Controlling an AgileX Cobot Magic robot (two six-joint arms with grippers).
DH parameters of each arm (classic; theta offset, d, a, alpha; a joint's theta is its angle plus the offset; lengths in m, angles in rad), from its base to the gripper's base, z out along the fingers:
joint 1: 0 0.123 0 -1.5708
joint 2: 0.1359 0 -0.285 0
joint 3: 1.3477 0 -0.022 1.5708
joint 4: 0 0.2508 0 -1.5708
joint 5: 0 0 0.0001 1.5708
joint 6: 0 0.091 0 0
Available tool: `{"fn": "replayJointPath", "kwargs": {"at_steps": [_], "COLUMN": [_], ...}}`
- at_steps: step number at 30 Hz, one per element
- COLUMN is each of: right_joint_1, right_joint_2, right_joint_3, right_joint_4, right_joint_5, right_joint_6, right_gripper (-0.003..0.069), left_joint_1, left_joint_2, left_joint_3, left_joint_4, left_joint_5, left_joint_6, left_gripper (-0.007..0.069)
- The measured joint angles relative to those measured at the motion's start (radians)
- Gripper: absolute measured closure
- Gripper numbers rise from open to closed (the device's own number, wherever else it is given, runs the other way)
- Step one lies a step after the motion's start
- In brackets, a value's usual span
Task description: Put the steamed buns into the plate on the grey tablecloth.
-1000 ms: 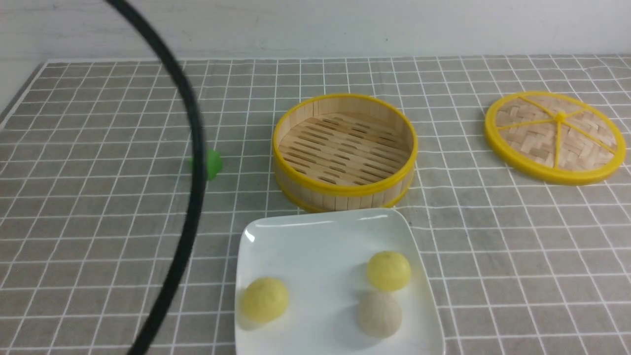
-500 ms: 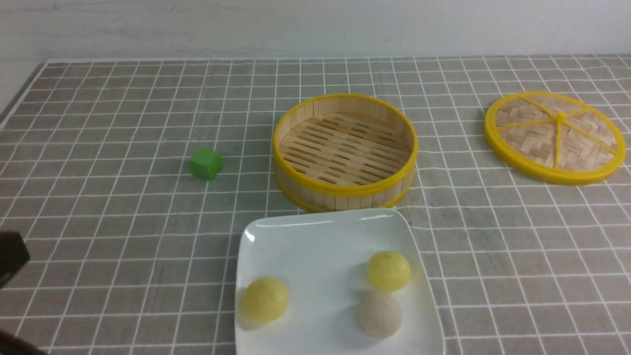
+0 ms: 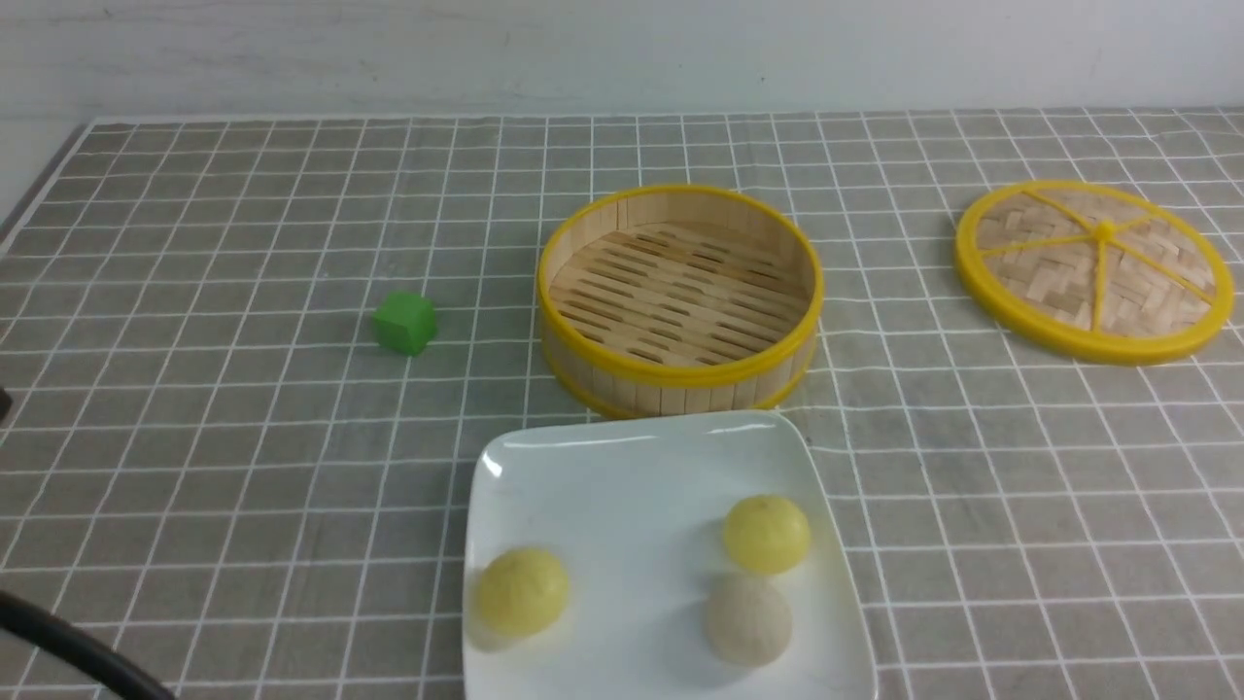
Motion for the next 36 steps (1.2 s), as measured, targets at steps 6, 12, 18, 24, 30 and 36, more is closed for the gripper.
{"fn": "replayJointPath", "kwargs": {"at_steps": [6,12,18,24,30,36], "right_joint_1": [0.0,0.0,0.0,0.0,0.0,0.0], "right_joint_2": [0.0,0.0,0.0,0.0,0.0,0.0], "right_joint_3": [0.0,0.0,0.0,0.0,0.0,0.0], "right_joint_4": [0.0,0.0,0.0,0.0,0.0,0.001], "right_joint_5": [0.0,0.0,0.0,0.0,0.0,0.0], "right_joint_6": [0.0,0.0,0.0,0.0,0.0,0.0], "right_gripper": [0.0575,0.0572,0.0565,0.0564,0.0554,0.0549], "left_joint_1": [0.0,0.0,0.0,0.028,0.102,0.102], "left_joint_2": [0.0,-0.065,-0.219,-0.288,-0.293,-0.293], "left_joint_3": [0.018,0.198,0.427,0.512,0.514,0.514], "left_joint_4": [0.084,0.263,0.464,0.531,0.541,0.541], "left_joint_5": [0.02,0.027,0.04,0.042,0.037,0.037], "left_joint_6": [0.0,-0.076,-0.245,-0.346,-0.36,-0.36], "left_gripper": [0.0573,0.0571,0.0564,0.0556,0.055,0.0544]}}
